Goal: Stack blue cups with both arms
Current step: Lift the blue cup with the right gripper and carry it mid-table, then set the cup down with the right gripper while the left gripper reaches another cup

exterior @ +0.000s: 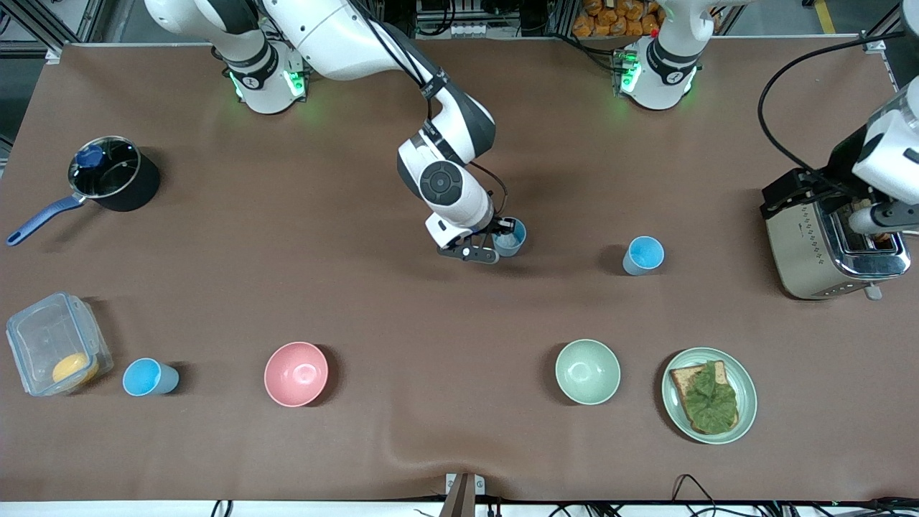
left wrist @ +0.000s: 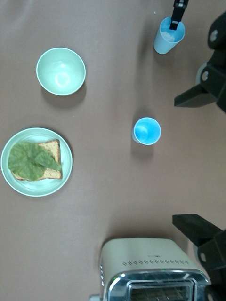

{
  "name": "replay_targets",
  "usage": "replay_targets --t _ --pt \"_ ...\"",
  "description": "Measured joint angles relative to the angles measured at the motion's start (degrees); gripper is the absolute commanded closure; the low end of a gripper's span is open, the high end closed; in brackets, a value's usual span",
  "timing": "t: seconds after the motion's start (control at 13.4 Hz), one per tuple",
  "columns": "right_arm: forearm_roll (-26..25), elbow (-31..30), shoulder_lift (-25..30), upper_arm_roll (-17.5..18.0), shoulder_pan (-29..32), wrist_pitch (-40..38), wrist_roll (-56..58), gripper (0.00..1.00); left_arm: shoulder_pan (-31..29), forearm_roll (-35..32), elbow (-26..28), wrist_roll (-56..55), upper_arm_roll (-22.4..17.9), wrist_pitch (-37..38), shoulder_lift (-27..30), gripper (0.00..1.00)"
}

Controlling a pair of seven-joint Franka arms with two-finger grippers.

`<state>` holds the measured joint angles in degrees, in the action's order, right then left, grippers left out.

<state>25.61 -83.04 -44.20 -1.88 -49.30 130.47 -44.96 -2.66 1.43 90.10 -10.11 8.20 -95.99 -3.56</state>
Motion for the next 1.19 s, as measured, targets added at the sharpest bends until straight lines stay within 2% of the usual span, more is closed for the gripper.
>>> replay_targets --t 0.15,0.37,0.6,0.97,1.19 --pt "0.01 0.12 -0.03 0.01 -0.11 1.11 0.0 0.0 0.12 1.17 2.12 0.0 0.02 -4.5 -2.25 0.0" --pt "0.02 2.75 0.26 -0.7 0.12 0.48 0.0 0.0 0.12 1.21 9.29 0.0 -0.01 -12.35 -5.13 0.0" --pt "0.01 4.92 2.17 -1.74 3.69 -8.15 1.0 0.0 0.11 1.2 15.48 0.0 -0.04 -15.82 -7.88 0.0" --pt "-0.31 5.31 8.4 -2.39 13.75 -24.25 7.44 0.0 1.13 1.19 21.15 0.09 -0.01 -19.69 -9.29 0.0" --pt "-6.3 5.29 11.58 -2.52 20.18 -32.81 11.1 0.0 2.83 0.93 29.56 0.09 0.03 -29.8 -9.75 0.0"
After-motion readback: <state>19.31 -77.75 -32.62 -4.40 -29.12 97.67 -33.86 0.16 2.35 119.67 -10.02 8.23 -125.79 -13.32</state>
